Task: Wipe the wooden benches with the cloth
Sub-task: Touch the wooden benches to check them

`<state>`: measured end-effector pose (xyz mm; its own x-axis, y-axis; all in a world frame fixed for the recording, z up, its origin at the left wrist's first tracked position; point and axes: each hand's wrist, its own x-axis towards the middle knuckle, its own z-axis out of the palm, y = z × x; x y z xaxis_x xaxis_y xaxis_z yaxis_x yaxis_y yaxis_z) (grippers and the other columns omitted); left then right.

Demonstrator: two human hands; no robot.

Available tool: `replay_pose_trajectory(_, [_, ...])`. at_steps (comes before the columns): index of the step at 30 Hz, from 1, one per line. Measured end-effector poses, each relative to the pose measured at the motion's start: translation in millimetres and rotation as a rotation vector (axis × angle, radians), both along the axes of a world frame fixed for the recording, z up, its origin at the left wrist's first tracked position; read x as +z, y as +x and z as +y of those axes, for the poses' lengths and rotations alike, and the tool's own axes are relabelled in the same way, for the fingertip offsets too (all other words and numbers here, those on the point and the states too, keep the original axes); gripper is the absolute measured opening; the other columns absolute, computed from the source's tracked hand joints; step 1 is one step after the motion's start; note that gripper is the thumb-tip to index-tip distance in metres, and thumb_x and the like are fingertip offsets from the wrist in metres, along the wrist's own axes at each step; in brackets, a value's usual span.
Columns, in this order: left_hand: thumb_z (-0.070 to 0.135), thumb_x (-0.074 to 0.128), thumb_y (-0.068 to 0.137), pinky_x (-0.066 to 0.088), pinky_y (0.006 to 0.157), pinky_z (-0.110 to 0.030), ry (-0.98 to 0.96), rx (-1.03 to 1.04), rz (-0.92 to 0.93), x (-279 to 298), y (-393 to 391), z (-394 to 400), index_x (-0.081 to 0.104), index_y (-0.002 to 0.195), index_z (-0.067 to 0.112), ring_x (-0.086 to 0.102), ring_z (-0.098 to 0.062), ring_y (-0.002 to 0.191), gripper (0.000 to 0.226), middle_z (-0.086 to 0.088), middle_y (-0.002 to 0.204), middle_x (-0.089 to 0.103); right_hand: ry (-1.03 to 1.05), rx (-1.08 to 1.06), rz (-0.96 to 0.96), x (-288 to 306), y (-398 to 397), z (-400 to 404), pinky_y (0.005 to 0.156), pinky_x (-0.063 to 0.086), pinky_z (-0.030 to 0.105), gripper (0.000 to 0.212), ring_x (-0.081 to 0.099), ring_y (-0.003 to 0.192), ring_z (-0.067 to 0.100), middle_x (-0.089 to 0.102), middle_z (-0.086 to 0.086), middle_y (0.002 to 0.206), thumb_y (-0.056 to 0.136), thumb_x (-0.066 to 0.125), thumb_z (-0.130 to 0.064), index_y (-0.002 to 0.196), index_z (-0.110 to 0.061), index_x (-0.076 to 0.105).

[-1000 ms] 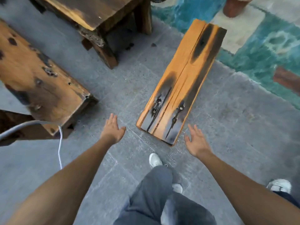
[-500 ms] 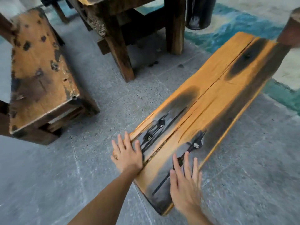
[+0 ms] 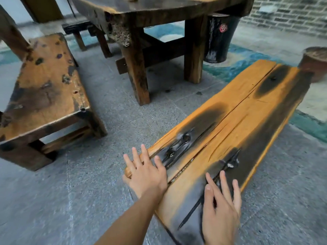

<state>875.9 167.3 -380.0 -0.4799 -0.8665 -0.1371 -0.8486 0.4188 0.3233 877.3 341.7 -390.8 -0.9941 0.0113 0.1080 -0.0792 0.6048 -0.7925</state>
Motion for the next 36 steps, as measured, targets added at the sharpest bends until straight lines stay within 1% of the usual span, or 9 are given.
replay_pose_trajectory(3, [0.052,0.020,0.101,0.015,0.117,-0.065,-0.013,-0.016,-0.006,-4,-6,-14,0.002,0.159,0.039,-0.018,-0.024,0.154,0.062,0.009,0.169,-0.006,0.037,0.012,-0.012,-13,-4,-10,0.125,0.019,0.038,0.033,0.013,0.154,0.008,0.041,-0.020,0.154,0.100,0.049,-0.038,0.127,-0.041,0.067])
replay_pose_trajectory(7, [0.053,0.020,0.101,0.014,0.118,-0.065,-0.050,-0.079,0.021,-3,-25,-67,0.005,0.159,0.038,-0.015,-0.024,0.155,0.062,0.009,0.169,-0.002,0.011,-0.038,-0.016,-10,-8,-63,0.124,0.020,0.050,0.032,0.012,0.154,0.010,0.039,-0.021,0.156,0.100,0.053,-0.034,0.128,-0.042,0.067])
replay_pose_trajectory(10, [0.055,0.020,0.101,0.011,0.119,-0.065,-0.087,-0.128,0.015,-4,-40,-113,0.008,0.159,0.037,-0.012,-0.023,0.156,0.062,0.010,0.169,-0.002,0.077,-0.077,-0.070,-9,-12,-113,0.125,0.013,0.049,0.034,0.010,0.155,0.012,0.033,-0.022,0.159,0.100,0.055,-0.035,0.131,-0.045,0.063])
replay_pose_trajectory(16, [0.057,0.017,0.101,0.011,0.122,-0.061,-0.138,-0.187,0.011,-5,-67,-178,0.005,0.159,0.039,-0.010,-0.020,0.156,0.062,0.011,0.169,0.001,0.126,-0.162,-0.005,-12,-29,-184,0.117,0.029,0.059,0.038,0.022,0.154,0.022,0.041,-0.013,0.158,0.097,0.049,-0.037,0.130,-0.042,0.066])
replay_pose_trajectory(21, [0.055,0.020,0.100,0.009,0.121,-0.062,-0.125,-0.180,0.012,-3,-73,-183,0.008,0.159,0.037,-0.009,-0.019,0.156,0.064,0.011,0.169,0.005,0.173,-0.162,-0.024,-8,-31,-194,0.117,0.030,0.058,0.036,0.018,0.155,0.023,0.039,-0.009,0.159,0.098,0.061,-0.027,0.133,-0.037,0.065])
replay_pose_trajectory(26, [0.054,0.024,0.097,0.005,0.120,-0.065,-0.063,-0.172,0.055,-2,-76,-186,0.014,0.159,0.034,-0.007,-0.021,0.156,0.066,0.008,0.169,0.010,0.166,-0.133,-0.051,-4,-32,-195,0.121,0.029,0.049,0.036,0.007,0.156,0.014,0.032,-0.014,0.162,0.102,0.052,-0.030,0.135,-0.041,0.061])
replay_pose_trajectory(28, [0.053,0.024,0.097,0.005,0.120,-0.066,-0.021,-0.218,0.061,0,-72,-188,0.011,0.160,0.033,-0.010,-0.022,0.156,0.067,0.008,0.169,0.007,0.180,-0.151,-0.068,-3,-30,-194,0.121,0.029,0.043,0.037,0.003,0.156,0.009,0.029,-0.019,0.162,0.104,0.047,-0.035,0.137,-0.045,0.057])
replay_pose_trajectory(33, [0.059,0.034,0.095,0.009,0.119,-0.067,0.078,-0.365,0.038,7,-63,-198,0.001,0.161,0.029,-0.017,-0.023,0.155,0.079,0.005,0.169,-0.008,0.230,-0.144,-0.073,0,-31,-196,0.120,0.030,0.049,0.039,0.002,0.156,0.009,0.027,-0.020,0.163,0.105,0.040,-0.041,0.141,-0.046,0.053])
replay_pose_trajectory(36, [0.066,0.032,0.094,0.004,0.117,-0.070,0.054,-0.558,-0.019,8,-49,-209,-0.007,0.160,0.025,-0.023,-0.020,0.153,0.087,0.005,0.167,-0.019,0.306,-0.141,-0.118,1,-32,-197,0.121,0.027,0.050,0.043,-0.001,0.156,0.009,0.021,-0.022,0.165,0.105,0.030,-0.048,0.145,-0.052,0.044])
